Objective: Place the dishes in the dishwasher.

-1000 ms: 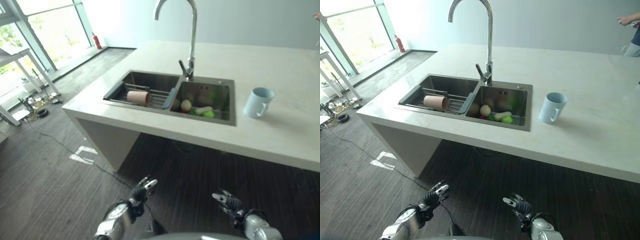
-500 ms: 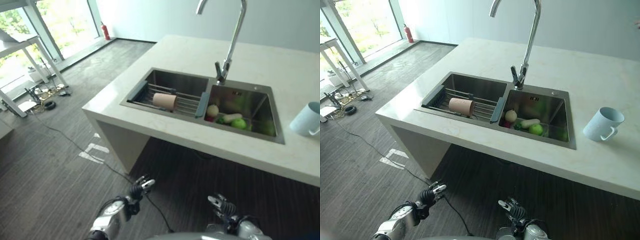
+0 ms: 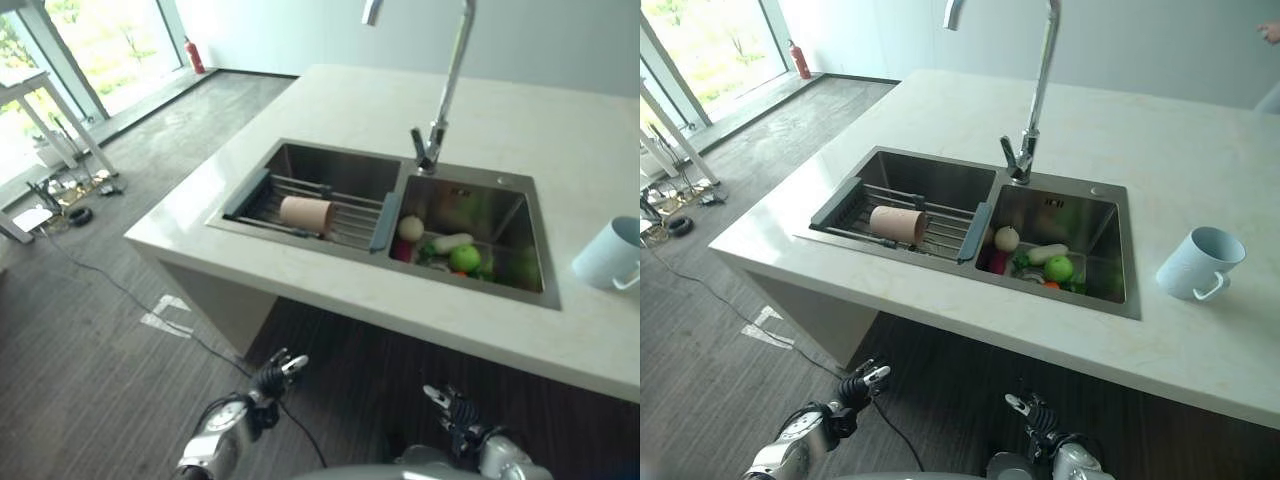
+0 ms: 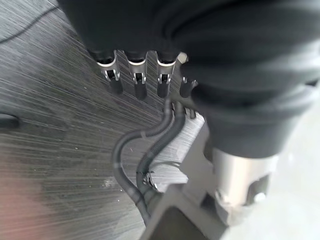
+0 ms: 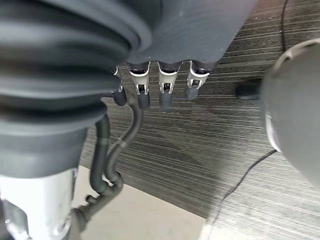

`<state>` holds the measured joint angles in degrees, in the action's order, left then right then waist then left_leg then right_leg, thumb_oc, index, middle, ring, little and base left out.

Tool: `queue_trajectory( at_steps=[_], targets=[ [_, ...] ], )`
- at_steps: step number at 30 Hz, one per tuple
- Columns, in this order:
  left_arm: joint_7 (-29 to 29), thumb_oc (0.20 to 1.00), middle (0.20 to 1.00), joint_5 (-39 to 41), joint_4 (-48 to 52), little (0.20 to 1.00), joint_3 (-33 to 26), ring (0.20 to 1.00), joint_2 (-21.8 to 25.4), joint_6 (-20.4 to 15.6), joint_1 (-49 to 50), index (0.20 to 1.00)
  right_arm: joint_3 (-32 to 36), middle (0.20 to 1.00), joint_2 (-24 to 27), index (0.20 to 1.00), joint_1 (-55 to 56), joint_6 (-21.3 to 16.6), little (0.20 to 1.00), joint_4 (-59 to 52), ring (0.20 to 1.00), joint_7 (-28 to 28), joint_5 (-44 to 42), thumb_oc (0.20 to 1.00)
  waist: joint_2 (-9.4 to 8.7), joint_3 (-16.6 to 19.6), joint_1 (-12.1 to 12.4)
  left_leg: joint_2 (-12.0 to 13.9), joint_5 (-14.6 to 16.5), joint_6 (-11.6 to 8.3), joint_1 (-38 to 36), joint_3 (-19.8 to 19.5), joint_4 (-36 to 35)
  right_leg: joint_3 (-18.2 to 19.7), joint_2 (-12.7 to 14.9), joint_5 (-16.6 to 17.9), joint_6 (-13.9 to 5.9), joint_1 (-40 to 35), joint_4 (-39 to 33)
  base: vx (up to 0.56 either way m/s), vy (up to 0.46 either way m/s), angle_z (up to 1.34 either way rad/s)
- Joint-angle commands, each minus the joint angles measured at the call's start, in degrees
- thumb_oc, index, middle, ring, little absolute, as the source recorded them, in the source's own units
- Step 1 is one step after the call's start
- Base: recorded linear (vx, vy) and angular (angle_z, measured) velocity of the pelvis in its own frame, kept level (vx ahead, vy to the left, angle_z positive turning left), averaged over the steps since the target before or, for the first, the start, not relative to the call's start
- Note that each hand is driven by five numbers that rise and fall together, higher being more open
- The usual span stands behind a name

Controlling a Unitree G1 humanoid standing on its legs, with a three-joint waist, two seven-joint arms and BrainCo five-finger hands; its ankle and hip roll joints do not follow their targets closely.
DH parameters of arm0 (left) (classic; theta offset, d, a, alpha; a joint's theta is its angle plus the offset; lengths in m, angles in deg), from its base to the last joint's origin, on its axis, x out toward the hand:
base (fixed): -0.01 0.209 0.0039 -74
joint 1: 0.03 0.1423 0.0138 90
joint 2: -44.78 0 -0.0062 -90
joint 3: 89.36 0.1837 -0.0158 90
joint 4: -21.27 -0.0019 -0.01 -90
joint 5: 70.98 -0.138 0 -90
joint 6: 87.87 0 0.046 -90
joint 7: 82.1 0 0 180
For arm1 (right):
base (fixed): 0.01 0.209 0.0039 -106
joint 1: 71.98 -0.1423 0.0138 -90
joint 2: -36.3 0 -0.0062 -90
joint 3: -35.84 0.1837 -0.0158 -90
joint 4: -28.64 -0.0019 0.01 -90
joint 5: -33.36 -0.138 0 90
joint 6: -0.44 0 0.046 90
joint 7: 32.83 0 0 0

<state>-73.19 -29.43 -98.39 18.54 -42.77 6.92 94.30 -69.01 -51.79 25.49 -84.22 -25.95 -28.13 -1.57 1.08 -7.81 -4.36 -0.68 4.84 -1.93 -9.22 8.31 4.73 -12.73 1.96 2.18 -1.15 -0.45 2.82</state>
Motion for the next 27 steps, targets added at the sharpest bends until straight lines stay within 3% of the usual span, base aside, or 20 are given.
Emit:
queue_trajectory(
  at_steps=[1, 4, 7, 9, 12, 14, 18, 19, 21, 23, 27],
  targets=[
    [0.37, 1.000, 1.000, -0.30, 0.70, 1.000, -0.27, 1.000, 0.19, -3.37, -2.31, 1.000, -0.14, 1.000, 2.38, 1.000, -0.97, -1.67, 1.000, -0.92, 1.000, -0.51, -0.59, 1.000, -3.15, -0.69, -0.77, 2.10, -9.66, 0.72, 11.54, -0.29, 17.28, 3.36, -0.13, -3.60, 1.05, -3.45, 3.80, 0.05, 0.009, 0.03],
    [0.93, 1.000, 1.000, -0.42, 0.46, 1.000, -0.79, 1.000, 0.09, -3.09, -3.07, 1.000, 0.97, 1.000, 3.40, 1.000, -2.29, -2.64, 1.000, 1.92, 1.000, 0.52, -1.67, 1.000, -2.49, -1.09, -0.47, 5.45, -11.84, -0.37, 12.26, -2.20, 11.26, 5.33, -0.54, -4.95, 1.08, -4.51, 4.42, 0.17, 0.221, -0.43],
    [0.89, 1.000, 1.000, -0.09, -0.13, 1.000, -1.03, 1.000, 0.63, -3.61, -2.94, 1.000, 1.22, 1.000, 4.77, 1.000, -2.59, -3.05, 1.000, 1.80, 1.000, -0.59, -2.37, 1.000, -1.44, -0.86, 0.10, 10.22, -16.70, -2.21, 11.68, -11.06, -2.29, 9.75, 0.97, -6.13, -0.35, -5.61, 4.58, 0.29, 0.463, -0.95],
    [1.71, 1.000, 1.000, -0.28, -0.66, 1.000, -1.71, 1.000, 0.64, -4.37, -2.40, 1.000, 1.81, 1.000, 5.59, 1.000, -2.25, -3.56, 1.000, 1.72, 1.000, -0.68, -3.15, 1.000, -0.79, -0.66, 0.22, 11.23, -16.09, -2.48, 10.96, -13.82, -4.24, 11.40, 2.66, -7.02, -1.36, -5.51, 5.77, 0.28, 0.534, -0.99],
    [1.86, 1.000, 1.000, -1.93, -2.10, 1.000, -1.11, 1.000, 0.71, -5.04, -2.58, 1.000, 3.61, 1.000, 5.49, 1.000, -1.52, -3.61, 1.000, 2.01, 1.000, -0.53, -2.37, 1.000, 0.20, -0.22, -0.61, 10.20, -11.82, -2.28, 9.14, -12.64, -4.10, 11.78, 6.30, -7.02, -3.73, -5.28, 6.99, 0.22, 0.550, -0.93],
    [0.48, 1.000, 1.000, -2.10, -2.94, 1.000, -0.34, 1.000, 1.59, -4.37, -4.13, 1.000, 4.14, 1.000, 4.01, 1.000, -0.53, -4.31, 1.000, 2.03, 1.000, -0.08, -2.51, 1.000, 0.78, -0.25, -1.45, 7.97, -9.47, -0.45, 7.50, -11.13, -3.36, 12.29, 9.51, -3.72, -6.10, -2.94, 7.12, 0.14, 0.473, -0.38],
    [-0.97, 1.000, 1.000, -1.29, -4.36, 1.000, -2.30, 1.000, 2.88, -4.26, -3.62, 1.000, 3.46, 1.000, 2.29, 1.000, -0.92, -2.85, 1.000, 1.58, 1.000, 1.04, -0.55, 1.000, 0.96, 0.09, 0.93, 6.26, -8.37, 0.45, 6.14, -5.53, -4.40, 5.05, 11.75, 1.02, -6.86, -1.00, 6.69, 0.05, 0.193, -0.41],
    [-0.78, 1.000, 1.000, -2.70, -4.16, 1.000, -3.10, 1.000, 3.62, -3.66, -2.72, 1.000, 2.56, 1.000, 1.56, 1.000, -1.56, -1.90, 1.000, 1.02, 1.000, 0.31, -0.83, 1.000, 0.89, 0.37, 1.70, 5.77, -8.38, 1.03, 5.95, -3.36, -5.87, 2.95, 9.32, 0.07, -6.66, 0.04, 7.65, 0.01, 0.123, -0.94],
    [-0.46, 1.000, 1.000, -2.97, -4.58, 1.000, -3.33, 1.000, 3.69, -4.28, -1.52, 1.000, 1.94, 1.000, 1.28, 1.000, -0.97, -1.60, 1.000, 0.43, 1.000, -0.14, -1.01, 1.000, 0.26, 0.82, 2.28, 4.88, -8.21, 1.14, 6.12, -1.28, -6.50, -0.39, 6.99, -2.00, -5.69, -0.40, 7.11, 0.00, 0.094, -1.15],
    [-0.93, 1.000, 1.000, -3.04, -4.54, 1.000, -2.68, 1.000, 3.46, -4.25, -1.53, 1.000, 1.56, 1.000, 0.83, 1.000, -0.65, -2.82, 1.000, 1.03, 1.000, -0.33, -0.76, 1.000, -0.15, 0.84, 2.05, 4.04, -8.73, 1.78, 6.36, -2.36, -8.27, 1.80, 6.11, -1.43, -5.11, 0.40, 4.99, -0.02, 0.017, -0.63],
    [0.35, 1.000, 1.000, -6.35, -6.66, 1.000, -1.92, 1.000, 1.90, -3.48, -0.87, 1.000, 2.37, 1.000, 1.33, 1.000, -0.80, -3.67, 1.000, 3.51, 1.000, 0.34, -0.53, 1.000, -0.85, 1.71, 2.48, 3.52, -8.71, 1.70, 5.79, -1.89, -9.40, 0.97, 5.16, -1.43, -4.62, -2.40, 0.23, 0.07, -0.032, 0.36]
  ],
)
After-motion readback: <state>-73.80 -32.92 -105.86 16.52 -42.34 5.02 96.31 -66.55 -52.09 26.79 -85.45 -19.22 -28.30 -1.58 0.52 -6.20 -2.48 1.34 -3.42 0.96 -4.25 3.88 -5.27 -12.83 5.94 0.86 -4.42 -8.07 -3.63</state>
